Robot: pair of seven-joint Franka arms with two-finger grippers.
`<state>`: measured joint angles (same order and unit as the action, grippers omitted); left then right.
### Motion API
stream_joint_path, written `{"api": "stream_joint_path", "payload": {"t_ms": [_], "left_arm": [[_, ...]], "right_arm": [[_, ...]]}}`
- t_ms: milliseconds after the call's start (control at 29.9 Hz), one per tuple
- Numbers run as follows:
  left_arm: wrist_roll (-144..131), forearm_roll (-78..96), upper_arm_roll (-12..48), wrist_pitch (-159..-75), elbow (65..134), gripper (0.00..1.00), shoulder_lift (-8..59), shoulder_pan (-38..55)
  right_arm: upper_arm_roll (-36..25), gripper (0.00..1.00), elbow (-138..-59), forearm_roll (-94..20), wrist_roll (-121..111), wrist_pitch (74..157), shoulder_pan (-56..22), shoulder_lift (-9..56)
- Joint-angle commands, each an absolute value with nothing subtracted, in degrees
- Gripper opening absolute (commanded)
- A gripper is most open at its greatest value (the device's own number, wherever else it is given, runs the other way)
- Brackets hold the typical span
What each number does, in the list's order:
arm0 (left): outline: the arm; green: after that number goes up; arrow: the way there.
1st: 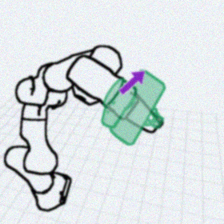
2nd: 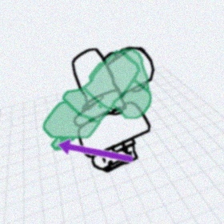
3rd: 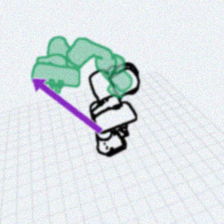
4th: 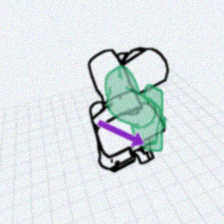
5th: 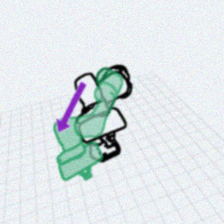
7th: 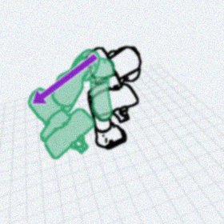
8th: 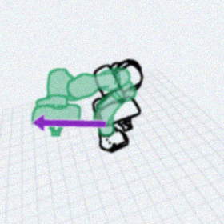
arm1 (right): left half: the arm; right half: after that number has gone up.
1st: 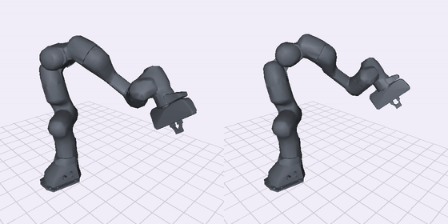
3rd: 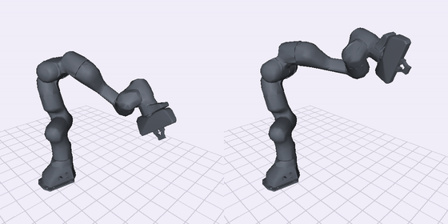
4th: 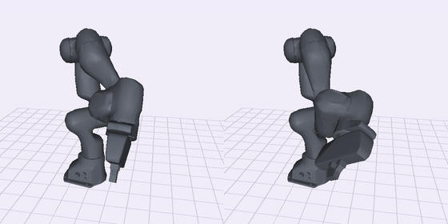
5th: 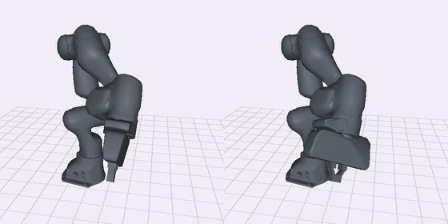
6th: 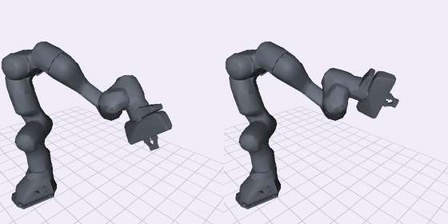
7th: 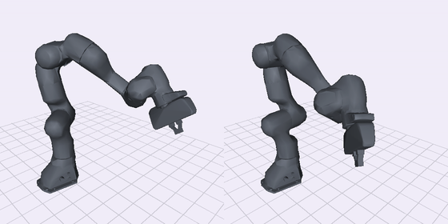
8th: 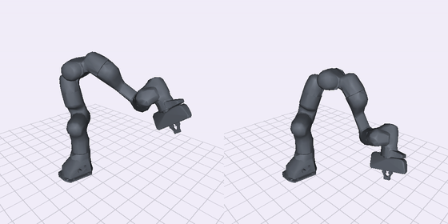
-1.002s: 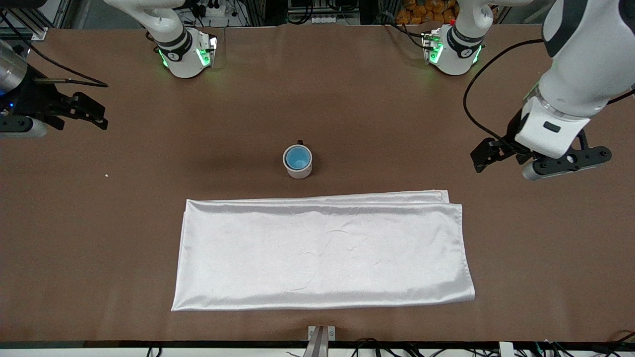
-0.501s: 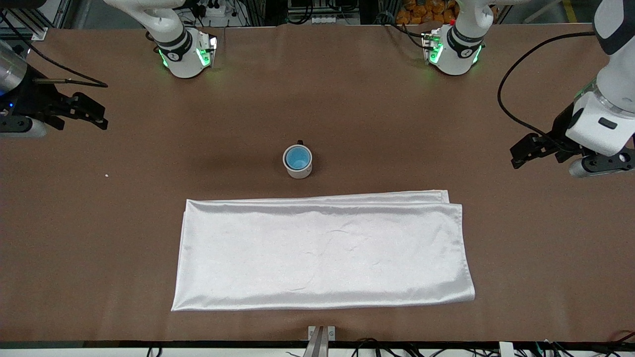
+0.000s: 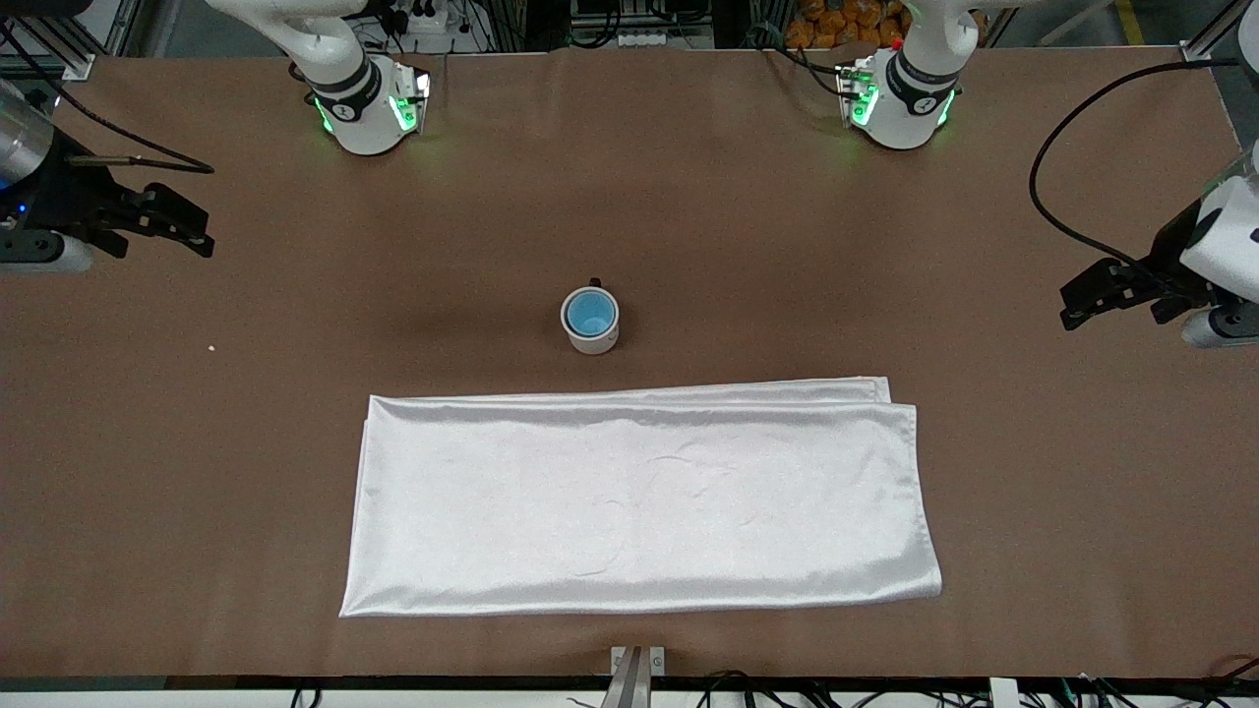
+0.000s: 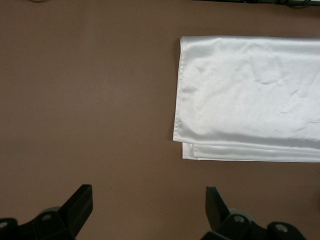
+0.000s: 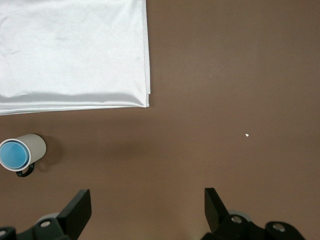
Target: Place blue cup into white mug on table
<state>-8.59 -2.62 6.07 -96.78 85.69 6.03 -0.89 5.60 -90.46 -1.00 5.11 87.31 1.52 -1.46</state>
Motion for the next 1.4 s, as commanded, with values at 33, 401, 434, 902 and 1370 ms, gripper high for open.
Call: {"api": "stream_joint_path", "payload": {"t_ms": [33, 401, 434, 902, 1370], "left_arm": [[-6.42, -0.97, 6.42, -96.42, 88.5, 1.0, 3.16, -2.46], [-5.45, -0.88, 6.24, -96.42, 88.42, 1.0, 2.99, -2.46], [-5.36, -0.88, 6.24, -96.42, 88.42, 1.0, 2.99, -2.46], [-5.19, -0.7, 6.24, -96.42, 88.24, 1.0, 2.46, -2.37], [-5.27, -0.7, 6.5, -92.99, 87.72, 1.0, 2.29, -2.11]], "right_arm": [[6.24, 1.0, -89.74, -1.67, 5.71, 86.84, 2.37, -1.41], [6.15, 1.0, -89.74, -1.67, 5.71, 86.84, 2.37, -1.41], [6.24, 1.0, -89.74, -1.67, 5.71, 86.84, 2.37, -1.41], [6.15, 1.0, -89.74, -1.67, 5.63, 87.01, 2.37, -0.97], [6.24, 1.0, -89.74, -1.67, 5.63, 87.01, 2.37, -0.97]]}}
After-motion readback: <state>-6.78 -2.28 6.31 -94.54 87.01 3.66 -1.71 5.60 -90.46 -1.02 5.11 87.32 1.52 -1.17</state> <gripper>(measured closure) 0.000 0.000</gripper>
